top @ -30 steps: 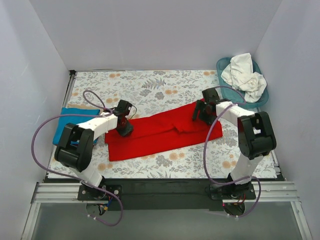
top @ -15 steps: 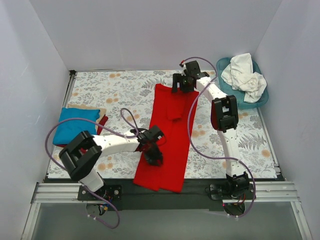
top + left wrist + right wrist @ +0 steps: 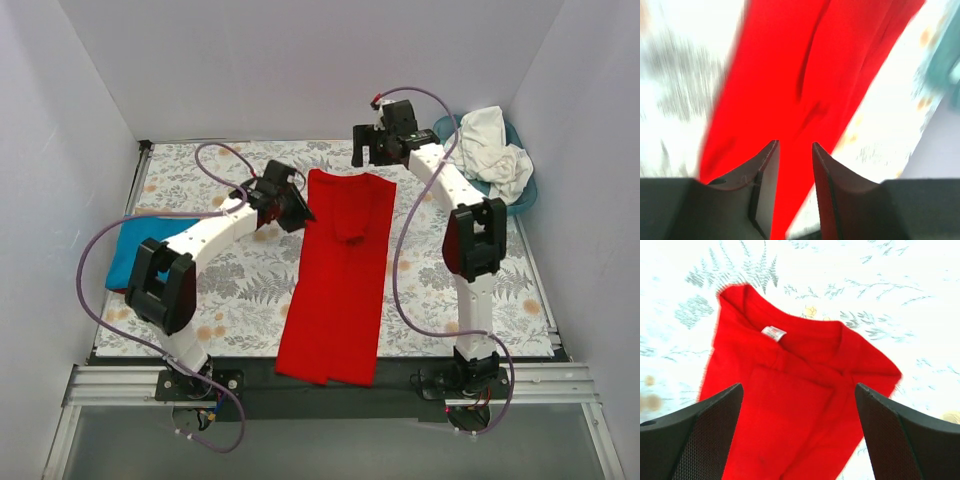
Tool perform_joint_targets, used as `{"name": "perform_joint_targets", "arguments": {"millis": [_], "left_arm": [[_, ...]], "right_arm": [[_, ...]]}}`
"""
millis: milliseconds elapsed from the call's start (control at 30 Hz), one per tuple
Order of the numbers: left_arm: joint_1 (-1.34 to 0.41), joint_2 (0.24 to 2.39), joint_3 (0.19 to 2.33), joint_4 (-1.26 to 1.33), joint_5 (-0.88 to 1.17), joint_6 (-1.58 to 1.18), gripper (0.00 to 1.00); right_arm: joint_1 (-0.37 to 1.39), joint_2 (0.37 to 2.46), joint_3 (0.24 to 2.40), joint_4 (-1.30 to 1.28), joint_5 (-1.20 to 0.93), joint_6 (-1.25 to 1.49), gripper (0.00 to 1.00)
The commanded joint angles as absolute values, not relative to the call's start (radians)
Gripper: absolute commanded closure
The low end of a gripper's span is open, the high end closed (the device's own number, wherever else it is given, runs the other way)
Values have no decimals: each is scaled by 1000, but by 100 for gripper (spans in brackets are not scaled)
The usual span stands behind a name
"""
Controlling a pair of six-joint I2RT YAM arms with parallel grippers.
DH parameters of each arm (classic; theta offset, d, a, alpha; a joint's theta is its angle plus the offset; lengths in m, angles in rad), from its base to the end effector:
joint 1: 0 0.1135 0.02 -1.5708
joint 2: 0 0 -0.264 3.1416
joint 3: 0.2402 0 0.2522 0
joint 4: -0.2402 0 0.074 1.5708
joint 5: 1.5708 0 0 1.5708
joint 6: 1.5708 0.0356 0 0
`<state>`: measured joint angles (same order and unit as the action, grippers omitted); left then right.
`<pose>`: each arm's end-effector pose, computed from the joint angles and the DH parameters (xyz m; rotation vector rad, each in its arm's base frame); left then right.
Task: Fold and stack the t-shirts
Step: Fold the tshirt
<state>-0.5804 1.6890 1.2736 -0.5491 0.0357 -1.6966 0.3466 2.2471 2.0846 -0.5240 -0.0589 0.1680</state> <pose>0.3019 -0.1995 0.2417 -1.4723 2.3879 -0.8177 0.4897 0.1791 0.2695 -0.2348 2.2663 0.3393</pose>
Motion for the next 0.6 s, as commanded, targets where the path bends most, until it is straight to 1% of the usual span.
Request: {"name": "perform_joint_targets", "arguments": {"millis": [0, 133, 200, 233, 300, 367, 467, 500, 567], "left_arm": [[-482, 1828, 1408, -433, 35, -1435, 70], [-419, 1959, 1512, -282, 164, -1234, 68], [-414, 2061, 1586, -290, 167, -1139, 66], [-407, 2101, 1656, -304, 175, -1118, 66], [-399, 2196, 1722, -337, 202, -1059, 65], [-391, 2241, 1790, -353, 210, -1033, 64], [-382, 2318, 1851, -351, 238, -1000, 63], [-379, 2338, 1876, -360, 224, -991, 63], [-377, 2388, 1926, -377, 200, -982, 64]], "right_arm": [[339, 2086, 1929, -505, -5, 238, 2], [339, 1997, 1749, -492, 23, 282, 5], [341, 1985, 1676, -473, 8, 290, 9], [341, 1982, 1660, -465, -21, 293, 10], [339, 1988, 1638, -462, -18, 293, 13], [336, 2005, 1626, -457, -14, 293, 13], [328, 2055, 1638, -454, -14, 299, 19], [321, 2071, 1644, -456, -12, 299, 23], [318, 2112, 1667, -456, -5, 298, 25]]}}
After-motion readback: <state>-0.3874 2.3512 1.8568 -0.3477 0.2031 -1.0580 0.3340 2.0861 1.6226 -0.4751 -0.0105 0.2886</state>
